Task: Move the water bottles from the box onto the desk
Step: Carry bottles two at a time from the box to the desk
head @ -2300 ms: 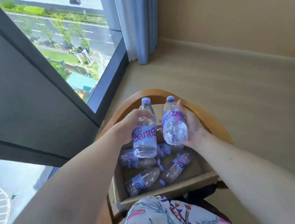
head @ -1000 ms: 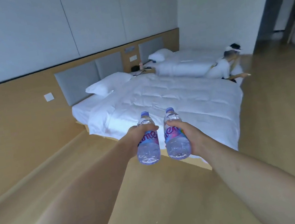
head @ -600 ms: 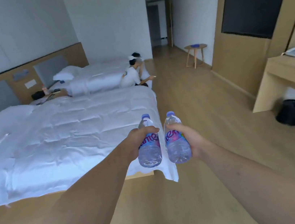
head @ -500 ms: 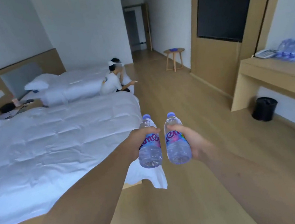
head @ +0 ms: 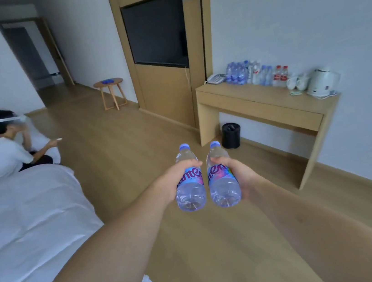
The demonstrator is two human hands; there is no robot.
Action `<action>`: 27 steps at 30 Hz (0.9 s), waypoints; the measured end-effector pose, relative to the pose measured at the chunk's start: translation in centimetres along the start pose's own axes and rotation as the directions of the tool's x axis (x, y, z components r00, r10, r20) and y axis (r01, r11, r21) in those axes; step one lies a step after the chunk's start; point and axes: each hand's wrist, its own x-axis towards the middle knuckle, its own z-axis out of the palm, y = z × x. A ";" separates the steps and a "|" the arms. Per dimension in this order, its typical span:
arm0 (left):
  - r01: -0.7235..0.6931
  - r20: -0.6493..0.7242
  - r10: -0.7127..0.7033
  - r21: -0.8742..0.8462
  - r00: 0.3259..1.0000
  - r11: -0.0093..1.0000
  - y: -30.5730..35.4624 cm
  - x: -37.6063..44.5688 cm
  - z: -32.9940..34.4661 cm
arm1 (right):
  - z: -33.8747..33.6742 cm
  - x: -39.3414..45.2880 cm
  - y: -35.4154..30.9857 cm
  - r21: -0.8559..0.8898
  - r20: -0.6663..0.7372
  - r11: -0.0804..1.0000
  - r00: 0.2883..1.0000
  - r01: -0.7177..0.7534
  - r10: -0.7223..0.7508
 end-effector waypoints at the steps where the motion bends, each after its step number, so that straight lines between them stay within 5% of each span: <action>1: 0.011 0.025 -0.011 0.015 1.000 1.000 0.6 1.5 0.4 | -0.8 0.7 -0.6 0.002 -0.036 1.000 0.999 0.007 -0.006; 11: 0.037 0.153 -0.052 0.100 0.987 0.994 5.9 16.5 5.3 | -9.5 10.3 -6.6 0.051 -0.199 0.998 0.980 0.038 -0.027; 27: -0.083 0.123 0.077 0.043 0.989 0.996 23.6 42.2 14.7 | -23.2 31.4 -26.5 0.052 -0.102 0.995 0.992 0.085 -0.079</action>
